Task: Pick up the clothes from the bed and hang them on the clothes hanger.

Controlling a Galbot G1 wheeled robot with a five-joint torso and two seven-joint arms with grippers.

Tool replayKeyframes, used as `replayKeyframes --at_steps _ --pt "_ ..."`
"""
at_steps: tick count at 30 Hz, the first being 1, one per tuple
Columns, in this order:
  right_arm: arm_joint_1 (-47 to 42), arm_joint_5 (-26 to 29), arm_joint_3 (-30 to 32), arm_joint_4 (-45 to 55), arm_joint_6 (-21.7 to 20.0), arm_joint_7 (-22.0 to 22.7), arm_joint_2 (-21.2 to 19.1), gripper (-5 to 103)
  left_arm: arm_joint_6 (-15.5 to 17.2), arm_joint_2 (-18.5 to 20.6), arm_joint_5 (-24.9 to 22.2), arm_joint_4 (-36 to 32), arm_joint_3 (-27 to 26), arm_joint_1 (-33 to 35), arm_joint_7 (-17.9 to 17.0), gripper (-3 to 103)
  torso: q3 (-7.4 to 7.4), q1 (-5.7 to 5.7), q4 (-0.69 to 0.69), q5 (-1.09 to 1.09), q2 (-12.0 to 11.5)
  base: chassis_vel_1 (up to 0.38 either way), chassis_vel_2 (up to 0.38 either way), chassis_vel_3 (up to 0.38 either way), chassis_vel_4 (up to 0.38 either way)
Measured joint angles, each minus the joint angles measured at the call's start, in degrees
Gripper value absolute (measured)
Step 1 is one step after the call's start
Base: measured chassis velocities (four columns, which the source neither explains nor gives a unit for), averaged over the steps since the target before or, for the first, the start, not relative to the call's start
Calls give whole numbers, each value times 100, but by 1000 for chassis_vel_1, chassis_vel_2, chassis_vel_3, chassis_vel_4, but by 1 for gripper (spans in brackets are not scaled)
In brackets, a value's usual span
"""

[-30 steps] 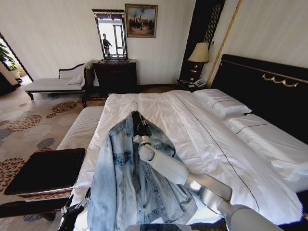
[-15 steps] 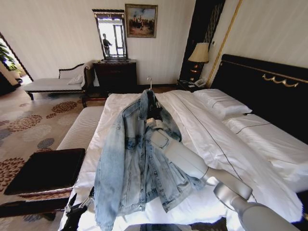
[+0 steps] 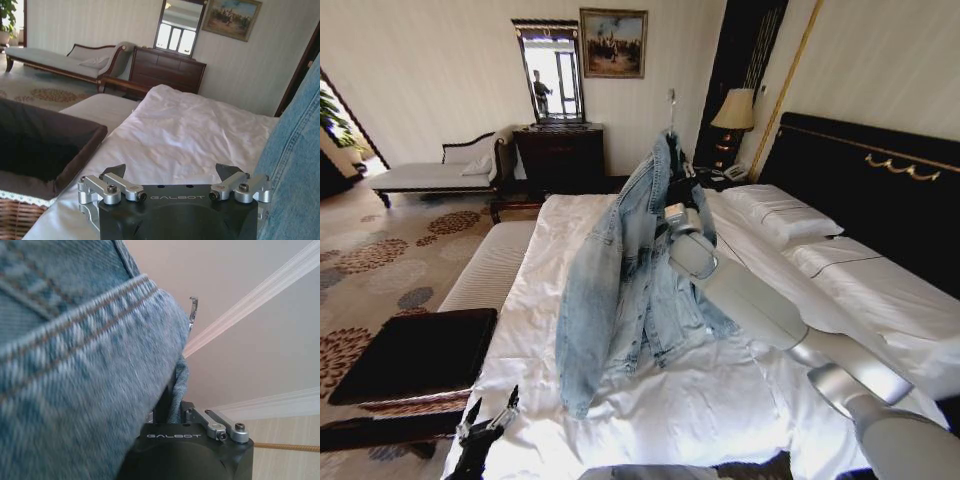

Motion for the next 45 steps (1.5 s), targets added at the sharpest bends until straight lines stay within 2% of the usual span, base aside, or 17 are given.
replayKeyframes --at_steps 6,13,19,25,27,32,39,45 --pt "-86 309 179 516 -113 -1 -398 22 -223 24 184 -218 -93 128 8 100 0 0 2 0 0 0 0 0 0" --pt "-190 526 494 940 -152 -12 -827 22 -259 30 247 -265 -78 94 7 100 0 0 0 1 0 0 0 0 0" --pt "-137 1008 740 1318 -282 18 -1213 22 -306 16 336 -416 -42 115 6 100 -1 -1 0 -1 0 0 0 0 0" --pt "-467 1306 1028 1725 -319 21 -1527 22 -773 44 657 -860 -444 314 -46 100 -1 -1 1 0 0 0 0 0 0" --pt "-666 1311 1154 1787 -310 20 -1573 22 -896 94 658 -1002 -615 342 -61 100 -1 -1 -2 0 1 0 0 0 0" --pt "-1010 1297 1348 1849 -285 14 -1588 22 -1133 201 506 -1025 -947 361 -108 100 0 0 0 1 0 0 0 0 0" --pt "-1045 1354 1364 1854 -244 -2 -1608 22 -1359 159 364 -983 -924 435 -102 100 -1 -1 0 -2 1 0 0 0 0" --pt "-1160 1382 1318 1927 -231 -7 -1595 22 -1361 129 449 -1019 -898 458 -155 100 -1 0 1 -1 1 0 0 0 0"
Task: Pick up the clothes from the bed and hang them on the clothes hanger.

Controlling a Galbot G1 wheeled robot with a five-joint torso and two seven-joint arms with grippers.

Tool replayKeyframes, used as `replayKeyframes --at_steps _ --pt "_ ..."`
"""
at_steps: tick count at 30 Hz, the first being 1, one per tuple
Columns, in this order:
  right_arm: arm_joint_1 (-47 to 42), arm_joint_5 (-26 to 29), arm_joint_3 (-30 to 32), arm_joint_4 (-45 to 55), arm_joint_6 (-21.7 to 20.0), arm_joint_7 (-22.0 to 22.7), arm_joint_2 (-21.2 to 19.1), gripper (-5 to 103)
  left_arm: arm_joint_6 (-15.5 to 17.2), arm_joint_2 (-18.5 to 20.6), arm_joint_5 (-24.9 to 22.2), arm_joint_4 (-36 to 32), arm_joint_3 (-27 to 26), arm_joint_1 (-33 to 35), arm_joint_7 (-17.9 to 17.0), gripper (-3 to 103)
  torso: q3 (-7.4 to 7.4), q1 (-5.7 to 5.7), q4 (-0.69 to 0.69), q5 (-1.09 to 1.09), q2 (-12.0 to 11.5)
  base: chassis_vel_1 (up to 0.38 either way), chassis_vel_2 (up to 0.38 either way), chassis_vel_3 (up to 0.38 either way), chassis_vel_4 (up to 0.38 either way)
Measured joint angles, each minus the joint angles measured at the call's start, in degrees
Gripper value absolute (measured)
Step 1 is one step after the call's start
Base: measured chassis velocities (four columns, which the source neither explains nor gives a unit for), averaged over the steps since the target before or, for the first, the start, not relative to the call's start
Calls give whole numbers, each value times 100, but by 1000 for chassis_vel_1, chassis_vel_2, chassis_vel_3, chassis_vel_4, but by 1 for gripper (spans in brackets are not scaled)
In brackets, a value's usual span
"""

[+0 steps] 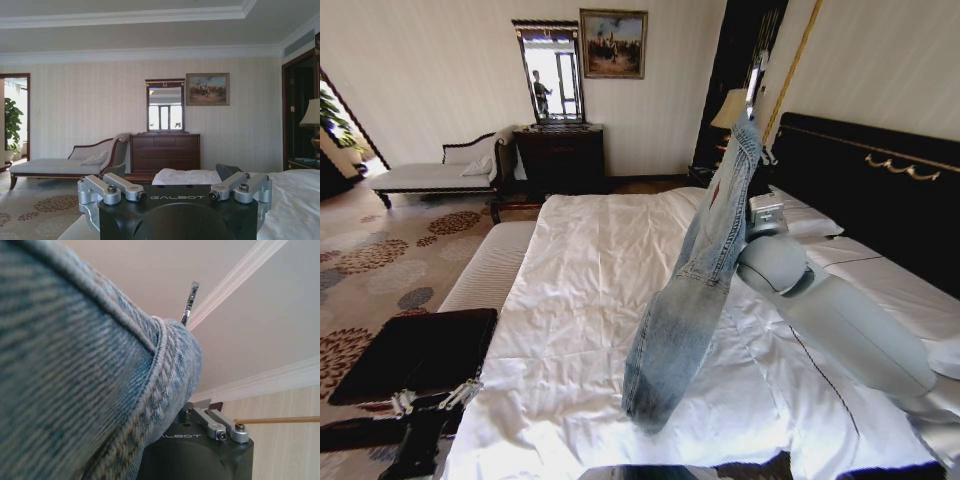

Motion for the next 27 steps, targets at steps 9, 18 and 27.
replayKeyframes --at_steps 9,18,27 --pt "-319 7 134 129 2 -7 -79 22 12 -4 7 0 6 0 -4 100 0 0 -1 1 0 0 0 0 0" --pt "-703 -13 335 293 -59 -9 -110 22 24 -4 8 1 10 -2 -8 100 1 0 -1 2 0 0 0 0 0" --pt "-856 -19 463 378 -117 0 -112 22 27 -4 8 3 14 -3 -8 100 1 0 -1 0 0 0 0 0 0"
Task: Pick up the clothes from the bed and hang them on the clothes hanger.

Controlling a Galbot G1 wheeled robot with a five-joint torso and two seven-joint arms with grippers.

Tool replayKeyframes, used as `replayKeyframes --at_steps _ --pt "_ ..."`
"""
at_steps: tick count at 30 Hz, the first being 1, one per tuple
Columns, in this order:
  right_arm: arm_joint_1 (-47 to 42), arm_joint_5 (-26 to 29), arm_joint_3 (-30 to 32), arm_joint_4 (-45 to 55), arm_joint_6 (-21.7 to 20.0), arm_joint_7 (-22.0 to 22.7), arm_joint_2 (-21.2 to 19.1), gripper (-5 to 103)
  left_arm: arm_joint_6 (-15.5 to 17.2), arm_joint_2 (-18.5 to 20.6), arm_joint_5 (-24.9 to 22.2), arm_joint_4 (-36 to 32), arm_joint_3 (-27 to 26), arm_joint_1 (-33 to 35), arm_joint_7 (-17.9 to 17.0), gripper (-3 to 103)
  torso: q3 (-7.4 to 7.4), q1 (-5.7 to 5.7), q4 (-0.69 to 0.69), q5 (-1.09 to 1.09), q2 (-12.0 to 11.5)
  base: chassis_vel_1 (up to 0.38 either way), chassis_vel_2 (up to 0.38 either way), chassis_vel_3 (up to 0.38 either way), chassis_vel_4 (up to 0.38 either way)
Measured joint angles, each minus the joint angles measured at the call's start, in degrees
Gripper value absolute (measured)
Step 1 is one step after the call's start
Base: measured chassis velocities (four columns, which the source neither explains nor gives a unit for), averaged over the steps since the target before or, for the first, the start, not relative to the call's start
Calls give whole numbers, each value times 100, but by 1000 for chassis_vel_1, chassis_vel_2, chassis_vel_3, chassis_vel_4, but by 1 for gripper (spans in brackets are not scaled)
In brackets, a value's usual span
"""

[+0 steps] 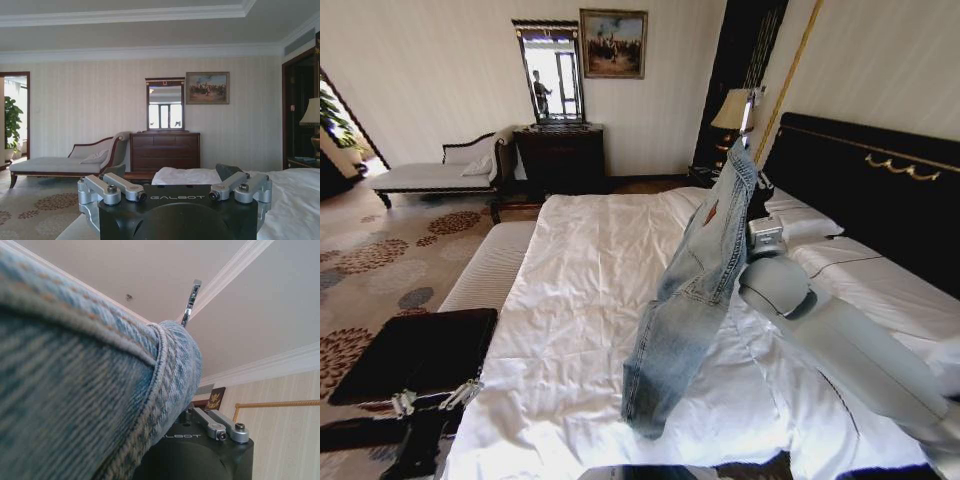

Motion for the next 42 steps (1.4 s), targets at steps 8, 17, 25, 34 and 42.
replayKeyframes --at_steps 8,17,25,34,42 --pt "-266 -100 169 48 -5 -4 36 22 4 0 -1 3 1 -1 0 100 2 7 1 2 -3 50 -66 -76 77" --pt "-293 -119 198 79 -4 -19 45 22 8 0 -1 7 1 -1 0 100 -1 -1 0 -1 -1 237 -224 -267 271" --pt "-126 -50 118 73 -4 -19 22 22 8 0 -1 7 1 -1 0 100 -1 -3 0 0 1 376 -364 -382 356" --pt "-5 30 98 -5 -17 0 9 22 8 0 -1 7 1 -1 0 100 0 0 -1 1 0 365 -373 -347 353" --pt "-98 48 206 28 -19 11 -9 22 8 0 -1 6 1 -1 1 100 0 2 0 0 0 336 -348 -340 345"
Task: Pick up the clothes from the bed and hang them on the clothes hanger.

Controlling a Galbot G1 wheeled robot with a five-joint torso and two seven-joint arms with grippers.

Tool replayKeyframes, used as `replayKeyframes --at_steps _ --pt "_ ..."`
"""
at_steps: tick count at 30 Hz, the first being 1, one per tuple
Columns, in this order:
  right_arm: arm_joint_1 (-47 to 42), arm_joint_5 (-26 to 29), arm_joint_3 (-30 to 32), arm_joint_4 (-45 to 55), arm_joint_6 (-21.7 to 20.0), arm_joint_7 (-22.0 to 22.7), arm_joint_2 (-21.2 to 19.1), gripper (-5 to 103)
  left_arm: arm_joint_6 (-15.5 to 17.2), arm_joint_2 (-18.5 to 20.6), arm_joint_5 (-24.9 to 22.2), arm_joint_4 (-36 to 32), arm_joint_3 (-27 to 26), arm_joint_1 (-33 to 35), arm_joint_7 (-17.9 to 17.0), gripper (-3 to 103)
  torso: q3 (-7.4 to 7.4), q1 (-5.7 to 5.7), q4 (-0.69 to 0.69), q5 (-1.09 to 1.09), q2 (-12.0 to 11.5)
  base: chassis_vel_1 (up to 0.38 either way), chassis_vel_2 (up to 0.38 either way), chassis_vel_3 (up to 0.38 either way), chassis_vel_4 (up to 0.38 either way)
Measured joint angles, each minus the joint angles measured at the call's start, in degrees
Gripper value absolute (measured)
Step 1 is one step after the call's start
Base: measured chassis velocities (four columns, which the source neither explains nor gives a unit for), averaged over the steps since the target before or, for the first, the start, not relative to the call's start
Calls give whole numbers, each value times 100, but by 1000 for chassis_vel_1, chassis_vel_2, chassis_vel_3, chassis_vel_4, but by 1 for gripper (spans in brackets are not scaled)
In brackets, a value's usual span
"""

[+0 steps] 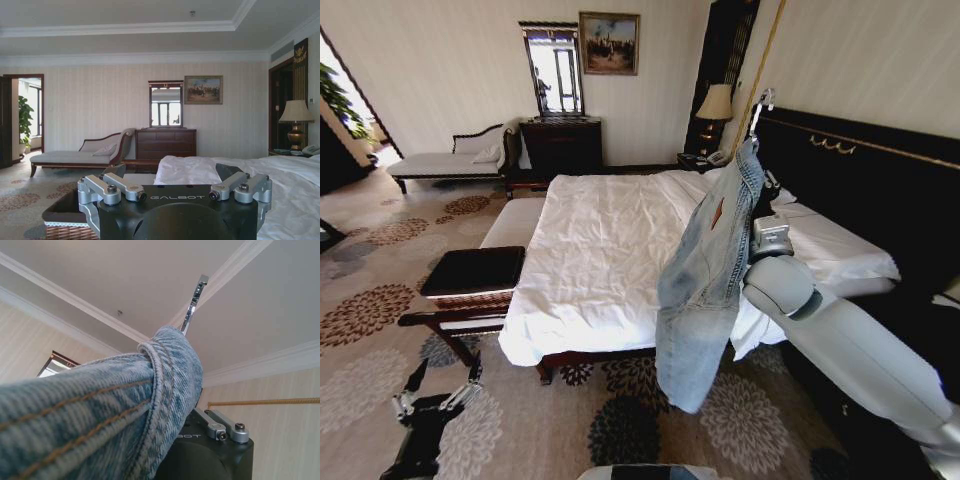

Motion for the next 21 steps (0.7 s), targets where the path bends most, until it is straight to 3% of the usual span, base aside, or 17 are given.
replayKeyframes --at_steps 21 --pt "-424 -84 360 145 171 -44 -40 22 0 -1 0 0 0 1 1 100 -3 -8 -1 0 4 332 -335 -337 338"
